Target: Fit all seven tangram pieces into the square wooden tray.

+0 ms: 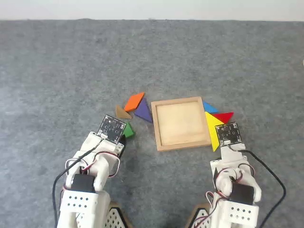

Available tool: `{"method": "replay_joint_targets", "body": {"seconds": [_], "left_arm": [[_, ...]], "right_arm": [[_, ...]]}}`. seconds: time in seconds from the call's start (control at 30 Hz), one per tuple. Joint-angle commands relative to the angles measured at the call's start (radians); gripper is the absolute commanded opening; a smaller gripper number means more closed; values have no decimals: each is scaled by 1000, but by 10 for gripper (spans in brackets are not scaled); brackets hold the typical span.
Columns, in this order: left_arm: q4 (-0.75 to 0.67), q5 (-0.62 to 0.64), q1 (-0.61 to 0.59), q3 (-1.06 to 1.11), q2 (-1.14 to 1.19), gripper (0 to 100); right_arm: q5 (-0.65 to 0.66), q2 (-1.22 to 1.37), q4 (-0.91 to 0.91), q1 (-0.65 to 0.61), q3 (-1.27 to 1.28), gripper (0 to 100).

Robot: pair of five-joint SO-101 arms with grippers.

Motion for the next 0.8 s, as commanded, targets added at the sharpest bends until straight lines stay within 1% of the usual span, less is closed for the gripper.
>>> {"method": "replay_joint_targets", "body": {"seconds": [0.0,0.6,0.77], "left_arm": [[5,-6,5,-7,-15,175],[5,-3,9,-7,-15,175],[5,-5,11,-7,-17,175]], "right_arm": [[-6,4,7,7,14,39],[-6,4,7,7,14,39],[-6,4,5,-35,14,41]]}}
